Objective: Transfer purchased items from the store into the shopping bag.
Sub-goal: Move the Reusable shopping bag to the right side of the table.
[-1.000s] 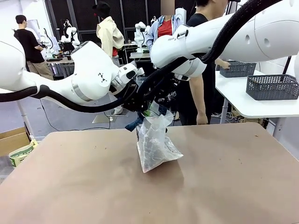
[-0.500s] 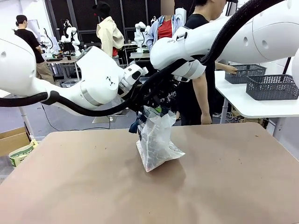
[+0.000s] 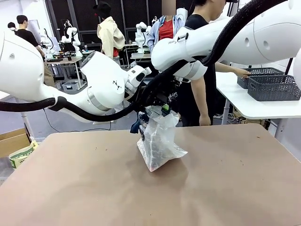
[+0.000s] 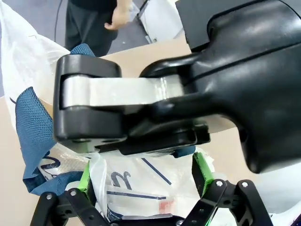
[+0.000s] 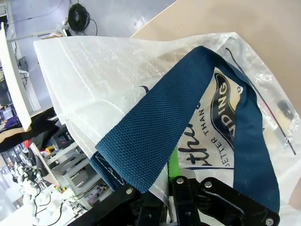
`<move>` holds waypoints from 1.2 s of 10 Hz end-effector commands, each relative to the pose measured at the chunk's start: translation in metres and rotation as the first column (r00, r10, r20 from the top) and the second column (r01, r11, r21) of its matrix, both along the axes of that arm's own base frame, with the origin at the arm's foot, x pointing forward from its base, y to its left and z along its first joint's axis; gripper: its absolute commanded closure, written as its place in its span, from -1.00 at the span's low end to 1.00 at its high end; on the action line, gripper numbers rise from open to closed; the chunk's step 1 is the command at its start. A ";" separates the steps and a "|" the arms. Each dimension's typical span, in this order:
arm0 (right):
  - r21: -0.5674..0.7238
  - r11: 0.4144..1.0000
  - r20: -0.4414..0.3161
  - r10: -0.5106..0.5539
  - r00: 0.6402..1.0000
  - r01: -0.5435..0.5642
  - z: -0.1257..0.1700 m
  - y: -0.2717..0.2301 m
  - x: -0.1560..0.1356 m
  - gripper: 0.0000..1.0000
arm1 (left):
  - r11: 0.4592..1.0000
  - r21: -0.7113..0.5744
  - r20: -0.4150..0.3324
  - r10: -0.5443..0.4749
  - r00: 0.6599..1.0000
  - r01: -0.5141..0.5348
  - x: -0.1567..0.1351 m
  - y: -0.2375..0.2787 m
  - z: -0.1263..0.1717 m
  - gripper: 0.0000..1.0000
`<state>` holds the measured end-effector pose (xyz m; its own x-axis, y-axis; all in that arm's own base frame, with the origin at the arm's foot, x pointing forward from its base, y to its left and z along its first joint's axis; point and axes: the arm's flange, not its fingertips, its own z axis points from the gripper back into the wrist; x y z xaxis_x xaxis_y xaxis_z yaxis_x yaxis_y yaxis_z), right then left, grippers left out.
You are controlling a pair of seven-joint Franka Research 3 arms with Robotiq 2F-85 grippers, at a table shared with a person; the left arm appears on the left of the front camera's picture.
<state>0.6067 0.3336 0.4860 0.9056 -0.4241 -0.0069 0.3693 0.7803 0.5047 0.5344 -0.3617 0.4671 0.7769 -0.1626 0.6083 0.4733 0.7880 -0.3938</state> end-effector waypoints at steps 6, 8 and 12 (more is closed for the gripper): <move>0.117 0.993 -0.046 -0.017 0.999 0.022 -0.010 0.010 -0.005 1.00 | 0.997 0.021 0.054 0.074 0.996 -0.075 0.022 -0.034 -0.005 -1.00; 0.123 0.992 -0.045 -0.016 0.999 0.021 -0.010 0.011 -0.005 1.00 | 0.993 0.054 0.054 0.098 0.994 -0.101 0.023 -0.041 -0.007 -1.00; 0.119 0.993 -0.046 -0.010 0.999 0.016 -0.010 0.011 -0.005 1.00 | 0.987 0.116 0.071 0.102 0.992 -0.110 0.023 -0.044 -0.008 -0.32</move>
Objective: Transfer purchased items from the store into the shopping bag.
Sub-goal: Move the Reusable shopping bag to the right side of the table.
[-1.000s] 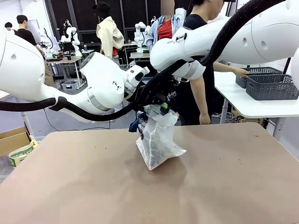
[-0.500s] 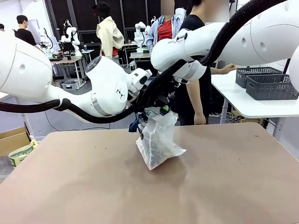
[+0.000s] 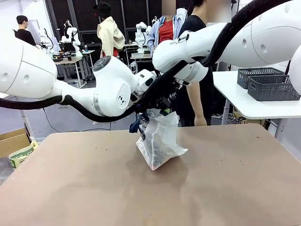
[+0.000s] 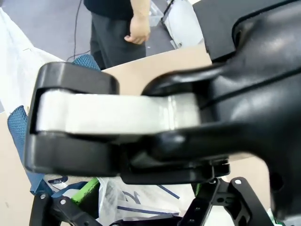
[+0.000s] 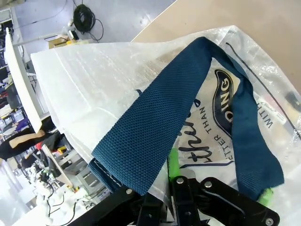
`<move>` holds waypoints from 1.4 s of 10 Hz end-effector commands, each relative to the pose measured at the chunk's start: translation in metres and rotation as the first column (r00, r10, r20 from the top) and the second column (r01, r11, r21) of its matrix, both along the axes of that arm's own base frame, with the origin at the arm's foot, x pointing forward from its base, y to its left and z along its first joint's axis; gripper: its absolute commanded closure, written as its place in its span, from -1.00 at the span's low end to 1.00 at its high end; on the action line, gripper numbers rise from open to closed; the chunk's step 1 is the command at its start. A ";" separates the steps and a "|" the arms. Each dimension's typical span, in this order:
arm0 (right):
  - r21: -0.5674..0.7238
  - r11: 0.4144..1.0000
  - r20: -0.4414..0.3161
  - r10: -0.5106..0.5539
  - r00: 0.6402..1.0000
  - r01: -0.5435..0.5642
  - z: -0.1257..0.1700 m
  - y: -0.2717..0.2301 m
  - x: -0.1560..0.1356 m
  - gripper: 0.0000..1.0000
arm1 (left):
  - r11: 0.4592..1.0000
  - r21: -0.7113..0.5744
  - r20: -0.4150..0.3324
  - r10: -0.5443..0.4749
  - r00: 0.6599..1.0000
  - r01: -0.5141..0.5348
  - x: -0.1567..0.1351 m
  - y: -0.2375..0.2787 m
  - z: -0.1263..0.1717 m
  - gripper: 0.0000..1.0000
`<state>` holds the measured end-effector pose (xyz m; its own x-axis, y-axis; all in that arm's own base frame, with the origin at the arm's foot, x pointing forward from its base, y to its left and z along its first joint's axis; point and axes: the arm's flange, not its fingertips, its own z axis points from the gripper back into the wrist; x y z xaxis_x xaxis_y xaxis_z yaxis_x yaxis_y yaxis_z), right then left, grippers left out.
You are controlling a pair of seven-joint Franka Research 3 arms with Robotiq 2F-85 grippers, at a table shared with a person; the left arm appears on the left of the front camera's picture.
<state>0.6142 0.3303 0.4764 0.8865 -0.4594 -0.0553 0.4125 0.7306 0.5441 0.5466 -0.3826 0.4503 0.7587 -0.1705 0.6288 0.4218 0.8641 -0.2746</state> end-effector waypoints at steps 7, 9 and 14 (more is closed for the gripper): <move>0.067 0.997 -0.012 0.033 0.999 -0.032 0.004 0.011 -0.018 1.00 | 0.994 0.037 0.030 0.099 0.995 -0.100 0.002 0.001 0.017 1.00; 0.063 0.997 -0.014 0.034 0.999 -0.033 0.004 0.010 -0.018 1.00 | 0.996 0.052 0.042 0.073 0.996 -0.075 -0.001 0.008 0.020 1.00; 0.039 0.999 -0.013 0.005 1.000 -0.005 0.011 0.002 -0.025 1.00 | 0.999 0.045 0.027 -0.020 0.999 0.019 -0.008 0.039 0.031 1.00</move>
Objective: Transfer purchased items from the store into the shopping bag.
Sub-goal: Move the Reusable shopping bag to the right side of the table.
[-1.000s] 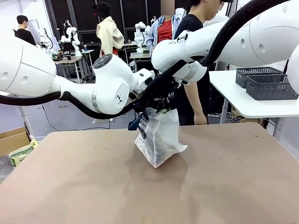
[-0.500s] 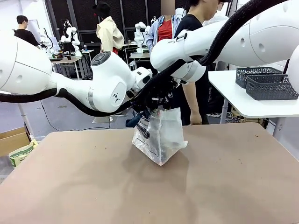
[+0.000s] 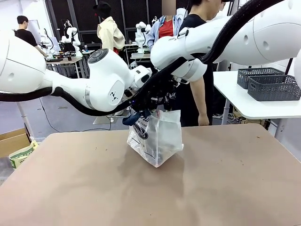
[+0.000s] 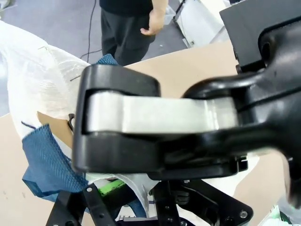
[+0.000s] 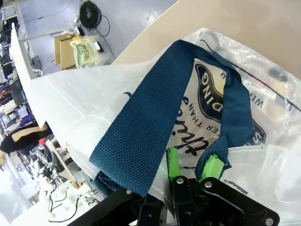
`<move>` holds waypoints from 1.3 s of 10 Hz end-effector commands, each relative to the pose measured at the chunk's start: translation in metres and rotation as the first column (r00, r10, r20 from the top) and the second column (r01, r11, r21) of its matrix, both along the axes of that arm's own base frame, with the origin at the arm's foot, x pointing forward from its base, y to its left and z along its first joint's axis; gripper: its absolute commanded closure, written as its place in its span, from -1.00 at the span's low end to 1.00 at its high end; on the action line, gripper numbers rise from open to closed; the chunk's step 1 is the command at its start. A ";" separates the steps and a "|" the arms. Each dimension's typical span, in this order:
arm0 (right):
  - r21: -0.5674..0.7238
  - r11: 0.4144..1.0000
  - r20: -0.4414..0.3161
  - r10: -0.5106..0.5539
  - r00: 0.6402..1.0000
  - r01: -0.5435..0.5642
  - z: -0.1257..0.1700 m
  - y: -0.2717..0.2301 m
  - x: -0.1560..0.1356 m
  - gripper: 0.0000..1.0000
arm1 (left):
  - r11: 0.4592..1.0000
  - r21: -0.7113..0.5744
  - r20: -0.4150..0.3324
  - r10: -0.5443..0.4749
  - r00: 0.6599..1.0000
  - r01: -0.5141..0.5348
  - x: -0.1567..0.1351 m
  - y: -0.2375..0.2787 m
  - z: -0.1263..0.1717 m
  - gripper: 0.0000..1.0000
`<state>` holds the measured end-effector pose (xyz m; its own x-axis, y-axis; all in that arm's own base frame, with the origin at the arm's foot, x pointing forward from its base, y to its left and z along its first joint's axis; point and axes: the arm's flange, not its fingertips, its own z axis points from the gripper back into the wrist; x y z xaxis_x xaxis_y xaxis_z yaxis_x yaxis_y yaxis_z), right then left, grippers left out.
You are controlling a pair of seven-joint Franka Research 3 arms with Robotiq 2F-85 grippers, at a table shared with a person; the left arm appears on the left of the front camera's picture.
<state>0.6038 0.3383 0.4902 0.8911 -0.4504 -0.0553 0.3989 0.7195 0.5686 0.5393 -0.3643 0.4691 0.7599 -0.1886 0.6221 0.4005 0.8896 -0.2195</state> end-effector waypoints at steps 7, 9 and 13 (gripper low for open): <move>0.000 1.000 0.000 0.000 1.000 0.000 0.000 0.000 0.000 1.00 | 0.997 0.005 0.017 -0.071 0.997 0.071 -0.003 0.006 0.004 1.00; -0.005 1.000 -0.008 0.006 1.000 -0.007 -0.003 0.002 -0.002 0.89 | 0.997 0.005 0.017 -0.071 0.997 0.071 -0.003 0.006 0.004 1.00; 0.041 0.997 0.017 -0.063 0.998 0.062 0.015 -0.034 -0.009 -0.60 | 0.997 0.005 0.017 -0.071 0.997 0.071 -0.003 0.006 0.004 1.00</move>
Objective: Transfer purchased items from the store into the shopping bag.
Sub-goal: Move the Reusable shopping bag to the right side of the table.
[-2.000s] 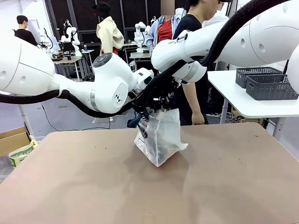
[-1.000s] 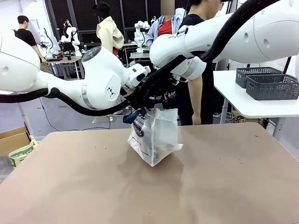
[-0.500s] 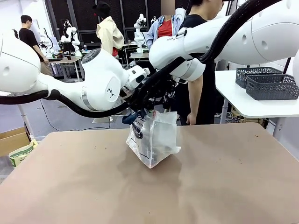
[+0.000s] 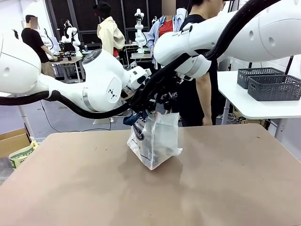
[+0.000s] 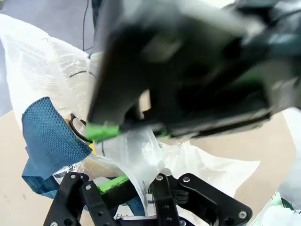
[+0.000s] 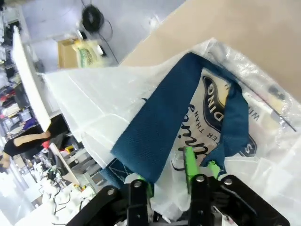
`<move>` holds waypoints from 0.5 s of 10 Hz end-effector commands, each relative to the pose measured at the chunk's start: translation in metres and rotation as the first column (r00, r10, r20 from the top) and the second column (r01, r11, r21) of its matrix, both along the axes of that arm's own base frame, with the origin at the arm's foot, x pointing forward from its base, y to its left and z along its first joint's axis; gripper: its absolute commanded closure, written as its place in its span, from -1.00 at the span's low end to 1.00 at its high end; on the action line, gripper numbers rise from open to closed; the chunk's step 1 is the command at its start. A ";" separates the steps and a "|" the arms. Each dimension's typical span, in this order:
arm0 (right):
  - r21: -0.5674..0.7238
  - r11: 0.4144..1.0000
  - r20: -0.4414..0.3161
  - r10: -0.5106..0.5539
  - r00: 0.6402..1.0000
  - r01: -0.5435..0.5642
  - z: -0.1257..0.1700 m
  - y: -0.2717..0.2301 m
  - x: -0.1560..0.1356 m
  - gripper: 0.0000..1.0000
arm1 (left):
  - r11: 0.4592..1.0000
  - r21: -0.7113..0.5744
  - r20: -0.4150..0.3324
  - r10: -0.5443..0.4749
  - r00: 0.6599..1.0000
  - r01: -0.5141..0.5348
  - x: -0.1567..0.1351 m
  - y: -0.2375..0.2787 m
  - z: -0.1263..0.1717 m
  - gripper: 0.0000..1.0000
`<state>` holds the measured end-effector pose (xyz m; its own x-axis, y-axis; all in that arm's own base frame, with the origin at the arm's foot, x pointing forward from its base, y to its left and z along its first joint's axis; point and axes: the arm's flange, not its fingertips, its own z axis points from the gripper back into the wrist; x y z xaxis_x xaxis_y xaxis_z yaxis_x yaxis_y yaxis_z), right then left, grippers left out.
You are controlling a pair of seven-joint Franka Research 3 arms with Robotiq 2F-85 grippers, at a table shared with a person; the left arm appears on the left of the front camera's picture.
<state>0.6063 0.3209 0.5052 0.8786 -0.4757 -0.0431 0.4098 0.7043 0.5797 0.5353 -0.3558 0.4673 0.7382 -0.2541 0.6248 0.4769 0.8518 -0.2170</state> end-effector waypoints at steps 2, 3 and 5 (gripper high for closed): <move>0.050 0.998 0.006 -0.045 0.999 0.045 0.009 -0.043 -0.011 -1.00 | 1.000 0.003 0.013 0.016 1.000 -0.016 0.001 -0.003 0.006 1.00; 0.053 0.997 0.016 -0.065 0.998 0.064 0.012 -0.058 -0.010 -1.00 | 1.000 0.003 0.013 0.016 1.000 -0.016 0.001 -0.003 0.006 1.00; 0.031 1.000 0.019 0.003 1.000 -0.004 0.019 -0.087 -0.013 -1.00 | 1.000 0.003 0.013 0.016 1.000 -0.016 0.001 -0.003 0.006 1.00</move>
<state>0.6062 0.2508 0.5282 0.8508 -0.5237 -0.0433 0.4389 0.6629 0.6066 0.5351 -0.3562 0.4671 0.7382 -0.2549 0.6245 0.4774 0.8515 -0.2168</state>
